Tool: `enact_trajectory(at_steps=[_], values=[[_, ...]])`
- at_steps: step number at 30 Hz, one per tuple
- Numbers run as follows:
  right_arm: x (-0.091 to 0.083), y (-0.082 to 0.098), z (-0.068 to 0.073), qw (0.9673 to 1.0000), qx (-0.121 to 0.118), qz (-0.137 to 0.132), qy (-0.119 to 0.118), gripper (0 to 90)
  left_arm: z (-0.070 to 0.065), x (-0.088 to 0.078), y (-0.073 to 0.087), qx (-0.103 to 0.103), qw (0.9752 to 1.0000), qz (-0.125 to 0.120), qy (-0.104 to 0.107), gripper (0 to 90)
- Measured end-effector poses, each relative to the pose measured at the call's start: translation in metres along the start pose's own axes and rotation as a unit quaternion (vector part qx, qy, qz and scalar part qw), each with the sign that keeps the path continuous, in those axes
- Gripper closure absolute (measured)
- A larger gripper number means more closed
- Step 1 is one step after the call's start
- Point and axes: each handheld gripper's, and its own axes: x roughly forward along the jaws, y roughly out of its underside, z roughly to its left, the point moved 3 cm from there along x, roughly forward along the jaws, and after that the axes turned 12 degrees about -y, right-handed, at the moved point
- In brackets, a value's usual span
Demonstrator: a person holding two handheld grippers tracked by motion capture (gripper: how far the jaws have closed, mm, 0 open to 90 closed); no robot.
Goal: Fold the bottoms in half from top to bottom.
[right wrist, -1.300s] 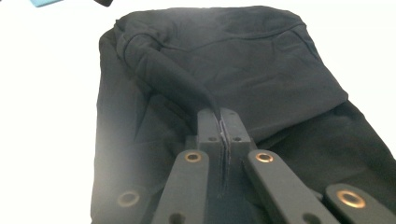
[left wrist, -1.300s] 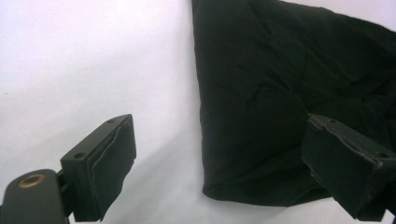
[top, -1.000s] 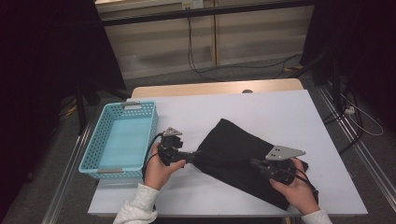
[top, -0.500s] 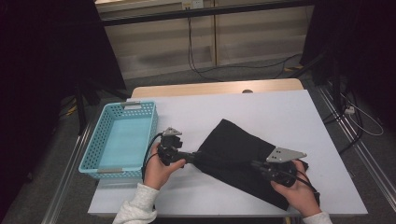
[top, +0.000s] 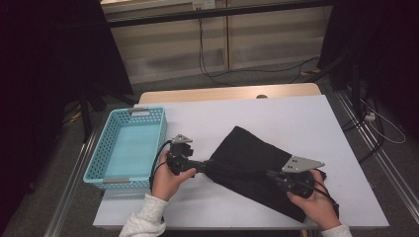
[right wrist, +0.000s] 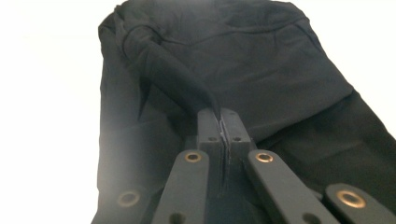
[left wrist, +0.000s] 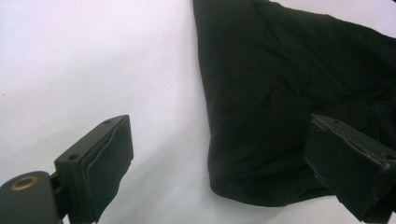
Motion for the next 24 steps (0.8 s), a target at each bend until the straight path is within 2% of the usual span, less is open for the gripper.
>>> enact_trajectory(at_steps=[2,9,15,20,24], values=[[0.0011,0.0006,0.0002,1.0,0.0,0.003,-0.001,89.1,0.0008,-0.0004,-0.0006,0.007,0.9999,0.004,0.006,8.4],[0.0015,-0.0015,0.0038,1.0,-0.007,0.004,0.003,89.1,0.0018,-0.0019,-0.0018,0.005,1.0,-0.003,0.004,8.4],[-0.0015,-0.0013,0.0027,1.0,0.0,-0.003,0.004,89.1,0.0013,-0.0007,-0.0007,0.012,0.9999,0.002,0.004,8.4],[-0.0032,-0.0004,0.0018,0.9999,0.008,-0.009,0.001,89.1,0.0035,0.0032,0.0018,0.001,1.0,0.006,0.003,8.4],[-0.003,0.002,0.0008,0.9999,0.011,-0.003,0.009,89.1,0.0031,0.0047,0.0025,0.007,0.9999,0.01,0.004,8.3]])
